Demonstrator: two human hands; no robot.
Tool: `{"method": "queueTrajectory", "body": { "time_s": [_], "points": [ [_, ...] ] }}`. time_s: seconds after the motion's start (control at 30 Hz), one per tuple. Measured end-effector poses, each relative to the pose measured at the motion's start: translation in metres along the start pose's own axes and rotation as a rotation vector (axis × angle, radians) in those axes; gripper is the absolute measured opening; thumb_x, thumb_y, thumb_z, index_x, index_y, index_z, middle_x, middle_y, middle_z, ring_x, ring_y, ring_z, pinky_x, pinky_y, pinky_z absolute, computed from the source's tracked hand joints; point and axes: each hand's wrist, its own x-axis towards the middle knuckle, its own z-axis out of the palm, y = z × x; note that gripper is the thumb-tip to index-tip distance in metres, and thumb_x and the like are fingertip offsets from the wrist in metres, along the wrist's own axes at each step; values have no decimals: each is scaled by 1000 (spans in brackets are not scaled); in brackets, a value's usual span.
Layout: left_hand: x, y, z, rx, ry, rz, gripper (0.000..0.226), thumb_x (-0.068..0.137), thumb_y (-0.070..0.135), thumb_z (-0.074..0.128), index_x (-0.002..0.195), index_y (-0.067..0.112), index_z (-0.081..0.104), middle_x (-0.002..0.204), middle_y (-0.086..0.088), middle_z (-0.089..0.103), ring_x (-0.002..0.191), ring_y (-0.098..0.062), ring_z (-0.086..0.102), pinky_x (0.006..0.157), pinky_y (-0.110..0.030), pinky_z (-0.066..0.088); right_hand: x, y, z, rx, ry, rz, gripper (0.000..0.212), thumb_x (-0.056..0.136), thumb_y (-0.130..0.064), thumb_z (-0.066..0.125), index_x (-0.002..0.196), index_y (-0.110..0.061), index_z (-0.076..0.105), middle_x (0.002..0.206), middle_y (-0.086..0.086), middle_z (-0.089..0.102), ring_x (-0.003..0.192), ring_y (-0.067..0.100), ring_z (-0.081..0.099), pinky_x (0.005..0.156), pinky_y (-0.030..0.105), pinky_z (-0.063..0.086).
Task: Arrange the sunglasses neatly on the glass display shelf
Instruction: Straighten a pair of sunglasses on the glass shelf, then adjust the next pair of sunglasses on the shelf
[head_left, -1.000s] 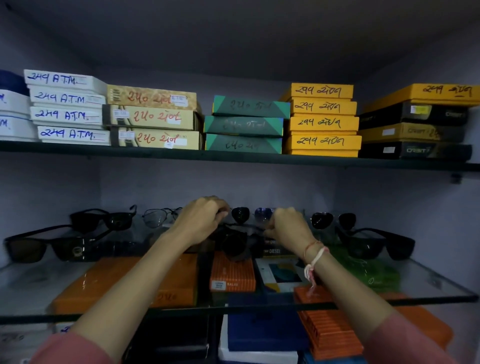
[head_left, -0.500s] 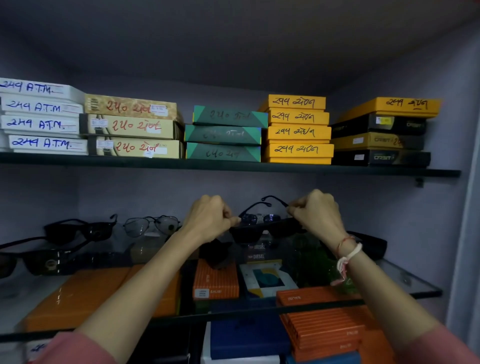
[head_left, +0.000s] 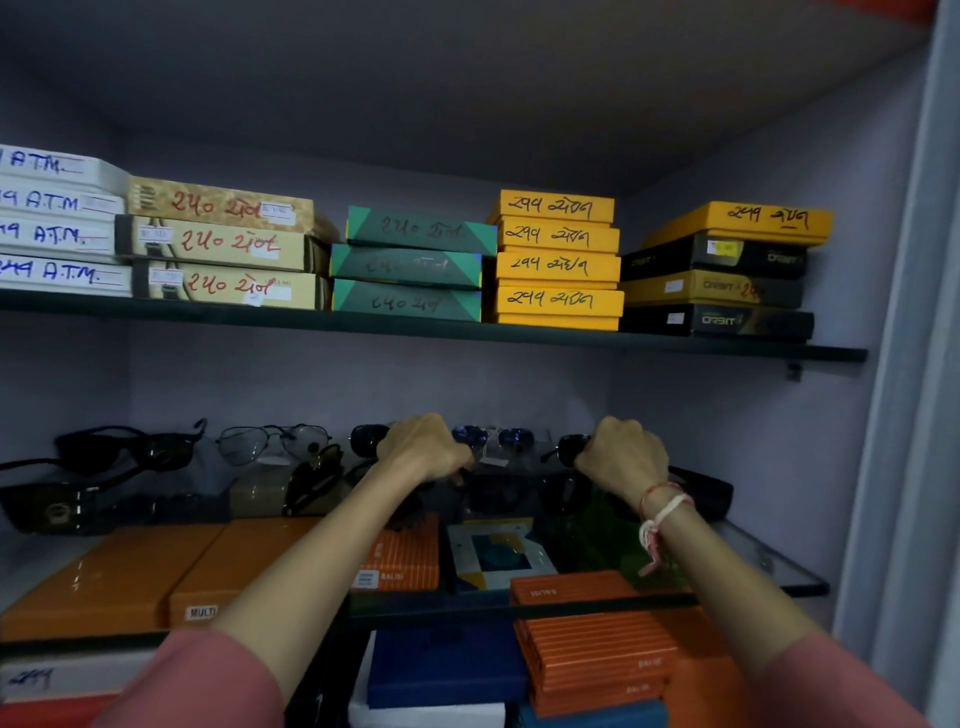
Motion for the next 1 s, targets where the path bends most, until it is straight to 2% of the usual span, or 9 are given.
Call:
{"method": "queueTrajectory", "body": {
  "time_s": [0.13, 0.33, 0.47, 0.53, 0.6, 0.67, 0.73, 0.87, 1.0],
  "points": [
    [1, 7, 4, 21, -16, -5, 29, 73, 39, 69, 81, 11, 73, 74, -3, 63, 81, -26, 67, 62, -28, 44, 7, 3, 2, -114, -56, -36, 16, 90, -24, 57, 90, -9, 62, 104, 12, 70, 97, 30, 67, 82, 34, 47],
    [4, 2, 0, -4, -41, 10, 38, 75, 51, 68, 71, 14, 75, 63, 4, 62, 66, -17, 61, 58, -26, 46, 12, -4, 5, -221, -30, -119, 25, 96, -27, 53, 106, -7, 64, 113, 12, 68, 106, 30, 63, 82, 33, 43],
    [2, -20, -20, 25, 76, -4, 42, 84, 50, 62, 62, 14, 64, 52, 4, 54, 56, -16, 55, 50, -24, 38, 2, -40, 2, -56, 81, -252, 36, 91, -34, 61, 101, 0, 68, 109, 19, 67, 105, 35, 62, 82, 37, 50],
    [1, -38, -31, 117, 150, -27, 28, 87, 35, 61, 72, 11, 65, 72, -3, 64, 72, -22, 60, 55, -26, 44, -4, -66, 4, 63, 13, -324, 38, 88, -37, 64, 97, -1, 73, 101, 20, 71, 98, 36, 66, 78, 37, 53],
    [0, -58, -40, 237, 200, -50, 23, 87, 27, 61, 97, 9, 70, 108, -9, 67, 99, -27, 61, 76, -33, 52, -12, -91, 7, 139, -146, -367, 43, 84, -45, 68, 79, -2, 73, 80, 16, 69, 78, 31, 66, 68, 35, 54],
    [-3, -77, -46, 355, 198, -90, 35, 88, 28, 62, 119, 12, 64, 127, -12, 57, 119, -30, 52, 89, -38, 49, -22, -113, 15, 157, -301, -384, 55, 79, -54, 71, 53, -8, 53, 57, 6, 49, 54, 19, 48, 50, 31, 40],
    [-7, -94, -52, 420, 151, -111, 41, 86, 29, 63, 124, 14, 60, 128, -10, 57, 119, -29, 53, 84, -35, 48, -32, -130, 24, 146, -410, -373, 60, 75, -58, 72, 50, -15, 38, 54, 0, 40, 51, 15, 42, 47, 27, 31],
    [-11, -122, -59, 413, 59, -100, 50, 81, 29, 72, 126, 16, 55, 129, -8, 58, 118, -27, 58, 87, -34, 51, -39, -145, 35, 226, -515, -309, 42, 76, -43, 78, 76, -4, 63, 81, 8, 66, 85, 25, 68, 73, 38, 53],
    [-13, -144, -71, 408, 45, -112, 49, 82, 30, 72, 125, 13, 56, 127, -9, 60, 114, -26, 60, 87, -34, 53, -38, -153, 36, 412, -451, -249, 35, 76, -20, 83, 101, 3, 74, 104, 15, 75, 93, 28, 74, 76, 36, 63]
  ]
}}
